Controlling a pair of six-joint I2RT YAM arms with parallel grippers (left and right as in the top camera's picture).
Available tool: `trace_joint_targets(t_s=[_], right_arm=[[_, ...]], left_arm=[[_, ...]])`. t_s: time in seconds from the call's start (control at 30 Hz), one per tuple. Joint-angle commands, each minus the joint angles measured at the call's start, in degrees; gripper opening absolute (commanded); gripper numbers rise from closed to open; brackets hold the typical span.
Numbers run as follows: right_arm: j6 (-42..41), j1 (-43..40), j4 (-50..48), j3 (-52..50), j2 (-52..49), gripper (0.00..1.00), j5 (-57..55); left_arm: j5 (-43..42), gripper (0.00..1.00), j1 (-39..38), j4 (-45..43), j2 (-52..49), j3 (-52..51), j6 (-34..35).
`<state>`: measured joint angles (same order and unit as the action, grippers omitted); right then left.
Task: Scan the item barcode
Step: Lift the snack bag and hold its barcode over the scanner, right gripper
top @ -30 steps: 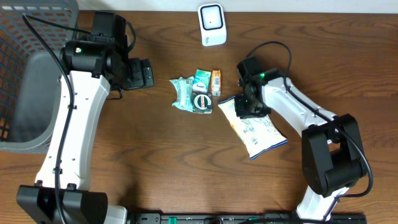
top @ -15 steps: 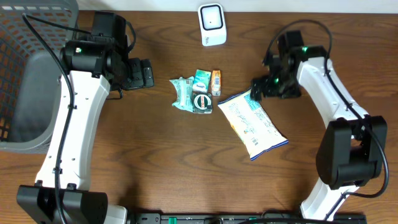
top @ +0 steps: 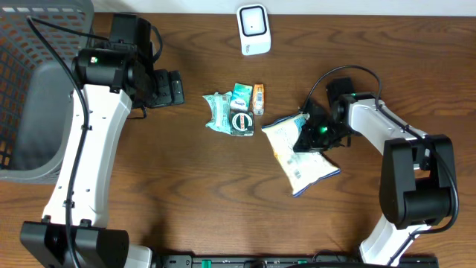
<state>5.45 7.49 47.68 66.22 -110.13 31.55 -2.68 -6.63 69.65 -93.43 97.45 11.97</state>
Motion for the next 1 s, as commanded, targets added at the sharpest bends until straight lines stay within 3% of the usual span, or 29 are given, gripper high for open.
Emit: trace_joint_targets(t_s=[0.0, 0.23, 0.37, 0.43, 0.53, 0.57, 0.8, 0.97], right_arm=[[0.1, -0.3, 0.5, -0.9, -1.0, 0.01, 6.7], [-0.7, -7.3, -0.3, 7.6, 4.5, 0.01, 36.6], [-0.9, -9.0, -5.1, 10.7, 9.1, 0.01, 47.5], [-6.3, -8.9, -9.8, 11.1, 11.8, 0.01, 45.6], [-27.1, -8.6, -20.1, 11.1, 17.3, 0.01, 33.0], [-29.6, -8.4, -22.6, 11.1, 18.5, 0.01, 32.6], [-41.8, -4.5, -30.5, 11.1, 22.8, 0.01, 29.5], [-42.3, -2.0, -30.5, 10.9, 22.8, 0.01, 27.2]], left_arm=[[0.3, 0.98, 0.1, 0.2, -0.4, -0.1, -0.3], [0.3, 0.98, 0.1, 0.2, -0.4, -0.1, -0.3], [0.3, 0.98, 0.1, 0.2, -0.4, -0.1, -0.3], [0.3, 0.98, 0.1, 0.2, -0.4, -0.1, -0.3], [0.3, 0.98, 0.1, 0.2, -0.4, -0.1, -0.3], [0.3, 0.98, 0.1, 0.2, -0.4, -0.1, -0.3], [0.3, 0.98, 0.1, 0.2, -0.4, -0.1, -0.3], [0.3, 0.98, 0.1, 0.2, -0.4, -0.1, -0.3]])
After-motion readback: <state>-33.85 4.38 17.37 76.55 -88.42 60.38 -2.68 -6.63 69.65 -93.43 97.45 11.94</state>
